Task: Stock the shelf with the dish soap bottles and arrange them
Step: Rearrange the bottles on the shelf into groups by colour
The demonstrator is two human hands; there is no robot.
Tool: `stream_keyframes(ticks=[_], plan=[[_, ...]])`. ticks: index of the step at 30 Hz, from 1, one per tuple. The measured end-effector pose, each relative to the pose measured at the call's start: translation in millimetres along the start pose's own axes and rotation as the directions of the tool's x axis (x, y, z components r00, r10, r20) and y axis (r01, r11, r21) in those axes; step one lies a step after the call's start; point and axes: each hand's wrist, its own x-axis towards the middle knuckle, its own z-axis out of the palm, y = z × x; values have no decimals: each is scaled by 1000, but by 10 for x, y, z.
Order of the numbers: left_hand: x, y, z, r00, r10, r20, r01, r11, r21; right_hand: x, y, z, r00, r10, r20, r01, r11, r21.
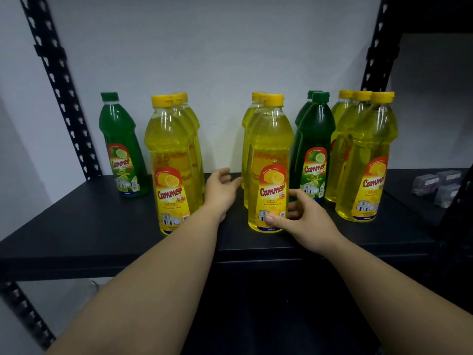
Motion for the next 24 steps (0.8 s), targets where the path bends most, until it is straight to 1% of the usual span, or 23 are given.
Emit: stream_keyframes(ticks=[2,8,12,15,18,21,24], plan=[[74,22,35,1000,13,22,-15,998,54,0,-2,-13,1000,-1,12,1,1000,-10],[278,6,138,993,-42,107,42,999,6,15,5,-20,1000,14,26,-13,1000,-28],[374,18,191,979,-46,198,41,999,27,35,36,-24,999,13,34,-13,1000,-27],[415,23,200,964,-44,261,15,994,112,42,30,-19,999,15,42,-14,1000,-24],[441,50,213,954,-63,293,2,979,202,35,17,-26,999,15,44,-14,1000,-19],[457,58,227,955,-59,290,-27,958,285,29,4,-29,999,18,46,-17,1000,-20],[468,22,225,958,-47,284,-42,953,299,27,5,-24,999,19,48,-18,1000,-21]])
